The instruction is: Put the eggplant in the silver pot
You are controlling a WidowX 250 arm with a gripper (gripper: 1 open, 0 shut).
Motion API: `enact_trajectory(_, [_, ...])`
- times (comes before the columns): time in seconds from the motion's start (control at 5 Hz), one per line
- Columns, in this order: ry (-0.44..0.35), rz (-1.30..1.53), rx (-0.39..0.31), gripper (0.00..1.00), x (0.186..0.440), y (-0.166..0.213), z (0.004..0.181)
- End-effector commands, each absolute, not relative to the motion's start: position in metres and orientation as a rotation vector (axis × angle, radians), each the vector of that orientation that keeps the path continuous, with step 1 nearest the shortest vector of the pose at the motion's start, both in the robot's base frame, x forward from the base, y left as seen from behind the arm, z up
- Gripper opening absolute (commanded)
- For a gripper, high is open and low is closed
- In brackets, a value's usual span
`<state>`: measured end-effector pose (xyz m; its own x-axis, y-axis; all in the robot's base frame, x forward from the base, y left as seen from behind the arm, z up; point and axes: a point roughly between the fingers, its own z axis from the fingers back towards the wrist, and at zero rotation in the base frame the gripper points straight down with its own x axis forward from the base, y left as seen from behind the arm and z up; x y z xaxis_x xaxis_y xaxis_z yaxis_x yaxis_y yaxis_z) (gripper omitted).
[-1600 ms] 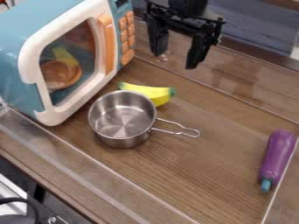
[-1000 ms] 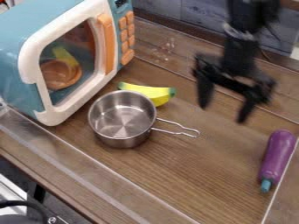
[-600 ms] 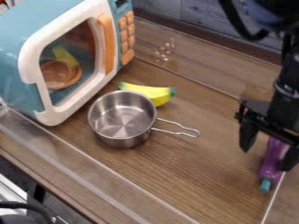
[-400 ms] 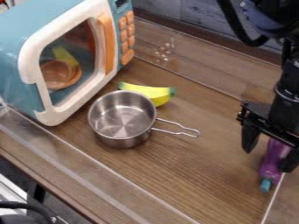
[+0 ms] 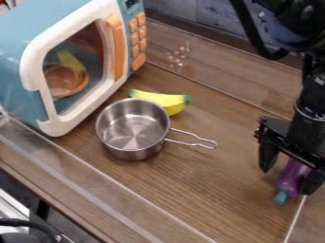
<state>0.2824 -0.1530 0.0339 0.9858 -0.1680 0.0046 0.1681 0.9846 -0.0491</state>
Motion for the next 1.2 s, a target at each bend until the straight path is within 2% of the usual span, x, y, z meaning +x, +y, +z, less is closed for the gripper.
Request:
enact_trajectory(0.0, [-0.069, -0.198, -0.074, 1.00, 0.2854, -0.1566, 0.0530])
enact_trajectory(1.0, [-0.119, -0.268, -0.085, 1.00, 0.2856, -0.1566, 0.0562])
